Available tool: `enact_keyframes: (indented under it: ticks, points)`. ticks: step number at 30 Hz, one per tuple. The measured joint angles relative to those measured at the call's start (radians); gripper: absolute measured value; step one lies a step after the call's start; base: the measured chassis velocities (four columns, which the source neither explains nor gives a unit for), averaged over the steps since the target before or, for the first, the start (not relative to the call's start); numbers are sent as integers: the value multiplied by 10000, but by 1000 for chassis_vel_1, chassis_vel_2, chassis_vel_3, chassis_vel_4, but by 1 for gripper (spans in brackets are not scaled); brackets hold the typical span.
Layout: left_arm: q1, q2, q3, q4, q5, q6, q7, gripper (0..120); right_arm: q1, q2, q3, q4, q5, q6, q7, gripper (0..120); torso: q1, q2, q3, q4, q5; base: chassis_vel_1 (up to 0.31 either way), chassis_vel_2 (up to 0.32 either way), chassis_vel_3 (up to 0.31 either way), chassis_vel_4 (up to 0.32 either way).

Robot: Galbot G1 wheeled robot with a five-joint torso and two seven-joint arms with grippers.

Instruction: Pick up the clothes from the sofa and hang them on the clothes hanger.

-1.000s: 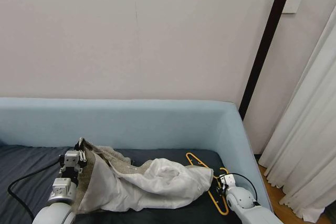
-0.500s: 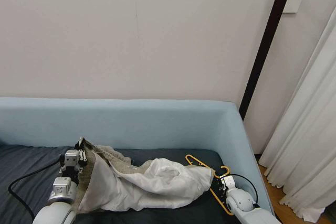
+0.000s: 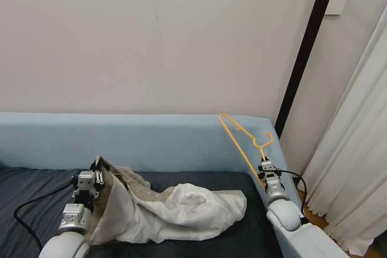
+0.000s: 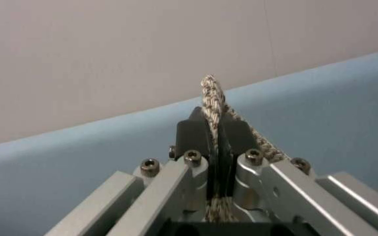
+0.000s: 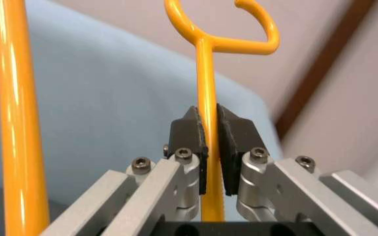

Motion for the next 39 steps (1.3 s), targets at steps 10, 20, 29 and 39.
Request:
enact_keyframes:
  ticks: [10,20,29,39]
  points:
    - [236,912,-235,-704,-662,-45,160,0,-910,-406,-1028,970,-3065,1836,-2421,5,-1,0,0,1,5,0,0,0,0]
    - [473,1003,-198,-1220,-670,-75,267,0,-745,-191,-1845,1296,-6945,1142,-1551,5,-1,0,0,3,4,0,0,0,0]
    - [750,627,-71,-1778,-396,-74,410,0,-288,-59,-2685,1447,-8065,-972,384,5,-1,1,0,2,4,0,0,0,0]
    - [746,441,63,-1825,-252,-76,443,0,-148,156,-3282,1469,-7979,-1492,687,5,-1,0,0,3,5,0,0,0,0]
